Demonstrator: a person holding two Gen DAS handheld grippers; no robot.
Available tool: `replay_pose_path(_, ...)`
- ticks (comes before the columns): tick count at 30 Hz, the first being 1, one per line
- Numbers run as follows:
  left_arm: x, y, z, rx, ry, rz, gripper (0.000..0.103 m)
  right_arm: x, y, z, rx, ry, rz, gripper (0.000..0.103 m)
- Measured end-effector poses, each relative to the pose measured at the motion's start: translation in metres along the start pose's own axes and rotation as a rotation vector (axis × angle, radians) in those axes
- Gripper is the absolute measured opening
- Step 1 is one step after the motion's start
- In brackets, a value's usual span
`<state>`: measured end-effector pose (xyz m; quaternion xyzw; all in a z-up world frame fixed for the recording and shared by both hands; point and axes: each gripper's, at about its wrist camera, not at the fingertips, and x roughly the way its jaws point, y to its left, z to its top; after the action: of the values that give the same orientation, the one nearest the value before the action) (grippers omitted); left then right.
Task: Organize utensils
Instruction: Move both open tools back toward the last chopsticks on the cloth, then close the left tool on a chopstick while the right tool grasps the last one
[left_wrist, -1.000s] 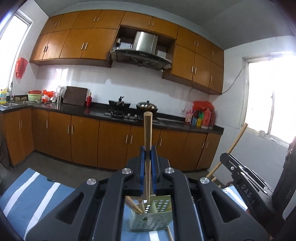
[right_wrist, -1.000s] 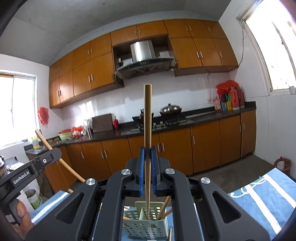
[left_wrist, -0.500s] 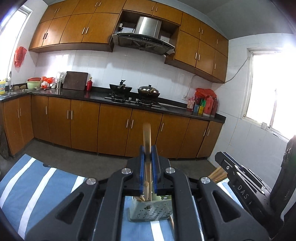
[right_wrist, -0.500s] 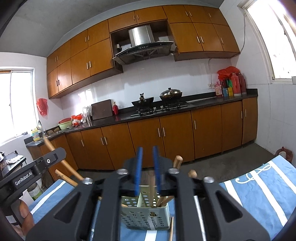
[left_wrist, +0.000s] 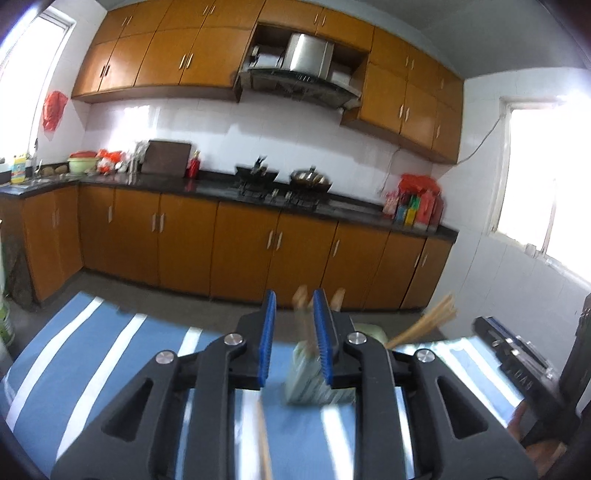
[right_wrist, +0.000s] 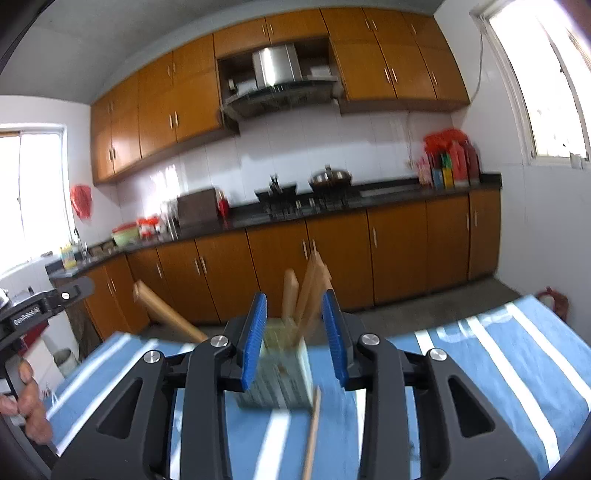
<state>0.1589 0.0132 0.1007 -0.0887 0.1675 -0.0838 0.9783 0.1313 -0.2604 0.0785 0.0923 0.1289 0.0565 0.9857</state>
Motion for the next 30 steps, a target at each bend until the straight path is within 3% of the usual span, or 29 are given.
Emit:
replay_pose_path(9, 0.03, 0.035, -0.118, 0.003, 0.351, 0.059, 0.025, 0.026, -0.009, -0.106, 0.027, 0.377, -0.021, 0.033)
replay_pose_path(14, 0.038, 0.03, -0.164, 0.03, 0.465, 0.056, 0.025, 0.038, 0.003, -0.153, -0.002, 0.539, -0.012, 0.033)
replay_pose_path(18, 0.04, 0.019, -0.177, 0.052, 0.496, 0.048, 0.025, 0.043, 0.006, -0.167, -0.008, 0.584, -0.018, 0.033)
replay_pose_path(30, 0.051, 0.003, -0.2, 0.098, 0.563, 0.086, 0.022, 0.046, 0.009, -0.175, -0.051, 0.591, -0.049, 0.024)
